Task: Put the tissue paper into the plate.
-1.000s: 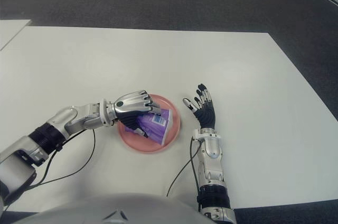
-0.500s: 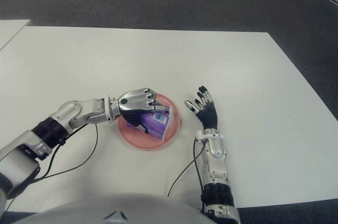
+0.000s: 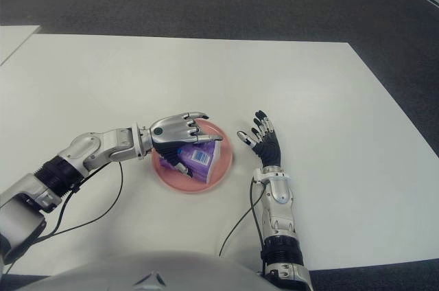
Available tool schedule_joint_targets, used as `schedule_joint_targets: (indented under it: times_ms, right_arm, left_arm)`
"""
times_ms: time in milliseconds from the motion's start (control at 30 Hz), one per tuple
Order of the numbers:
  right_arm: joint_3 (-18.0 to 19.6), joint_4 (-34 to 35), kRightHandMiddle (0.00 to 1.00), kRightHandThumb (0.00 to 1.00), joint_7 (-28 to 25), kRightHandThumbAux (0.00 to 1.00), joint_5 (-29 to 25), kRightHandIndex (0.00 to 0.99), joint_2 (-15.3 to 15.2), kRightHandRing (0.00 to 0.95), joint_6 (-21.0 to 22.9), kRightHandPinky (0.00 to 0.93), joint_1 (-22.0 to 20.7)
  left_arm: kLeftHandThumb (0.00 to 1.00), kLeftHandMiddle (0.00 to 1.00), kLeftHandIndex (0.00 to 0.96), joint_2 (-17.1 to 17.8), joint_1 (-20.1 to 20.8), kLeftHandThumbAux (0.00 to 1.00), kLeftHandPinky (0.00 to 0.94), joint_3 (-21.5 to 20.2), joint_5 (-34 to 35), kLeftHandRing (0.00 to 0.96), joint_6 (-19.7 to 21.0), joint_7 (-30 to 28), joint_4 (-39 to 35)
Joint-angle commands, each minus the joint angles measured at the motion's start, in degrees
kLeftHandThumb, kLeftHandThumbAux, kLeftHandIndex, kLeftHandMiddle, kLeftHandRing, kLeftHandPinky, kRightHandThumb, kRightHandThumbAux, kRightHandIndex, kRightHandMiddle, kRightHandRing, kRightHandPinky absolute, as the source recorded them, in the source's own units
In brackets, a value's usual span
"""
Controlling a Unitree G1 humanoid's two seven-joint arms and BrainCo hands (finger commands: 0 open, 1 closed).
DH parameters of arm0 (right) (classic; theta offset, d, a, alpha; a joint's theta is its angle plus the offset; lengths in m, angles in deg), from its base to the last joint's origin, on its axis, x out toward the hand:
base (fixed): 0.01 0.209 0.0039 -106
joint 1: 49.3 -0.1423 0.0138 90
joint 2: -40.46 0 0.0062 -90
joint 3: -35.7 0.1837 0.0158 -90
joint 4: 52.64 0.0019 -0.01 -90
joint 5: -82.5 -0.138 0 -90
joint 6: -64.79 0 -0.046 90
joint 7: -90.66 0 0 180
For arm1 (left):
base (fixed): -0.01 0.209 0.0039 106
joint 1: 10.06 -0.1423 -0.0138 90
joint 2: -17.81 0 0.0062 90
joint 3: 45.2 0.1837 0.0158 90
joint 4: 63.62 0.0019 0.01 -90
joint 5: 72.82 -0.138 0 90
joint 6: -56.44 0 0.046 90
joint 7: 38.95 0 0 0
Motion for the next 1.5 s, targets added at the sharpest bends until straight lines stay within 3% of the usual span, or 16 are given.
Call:
schedule_joint_targets:
  times_ms: [33,567,767,1133,1333,1500]
  right_arm:
    - [0.0,-1.1,0.0,0.0,0.3,0.782,0.2,0.0,0.3,0.0,-0.8,0.033,0.4]
    - [0.8,-0.7,0.0,0.0,0.4,0.782,-0.6,0.0,-0.1,0.0,1.7,0.028,0.9]
    - [0.5,-0.6,0.0,0.0,0.4,0.776,0.0,0.0,-0.1,0.0,0.5,0.019,1.0]
    - [0.3,-1.9,0.0,0.0,0.0,0.813,-0.5,0.0,0.5,0.0,0.5,0.027,-0.6]
    - [0.4,-2.8,0.0,0.0,0.8,0.823,0.0,0.0,1.0,0.0,-0.8,0.025,-1.5]
    - [0.1,-2.7,0.0,0.008,2.7,0.804,1.4,0.0,1.9,0.0,-2.8,0.025,-1.1]
  left_arm:
    - [0.0,0.0,0.0,1.5,-2.7,0.366,0.0,0.8,-3.1,0.0,1.8,-1.7,0.7]
    - [0.0,0.0,0.0,1.6,-3.5,0.36,0.0,0.7,-7.0,0.0,4.9,2.0,-0.2]
    - [0.0,0.0,0.0,1.4,-3.9,0.354,0.0,0.3,-6.0,0.0,5.1,2.6,0.3]
    - [0.0,0.0,0.0,0.9,-5.5,0.347,0.0,-6.6,5.7,0.0,3.2,1.9,-4.6]
    - [0.0,0.0,0.0,-1.9,-6.7,0.341,0.0,-8.6,7.8,0.0,2.3,6.2,-2.1]
    - [0.0,0.0,0.0,-6.5,-6.8,0.316,0.0,-12.2,14.4,0.0,2.0,9.0,2.2]
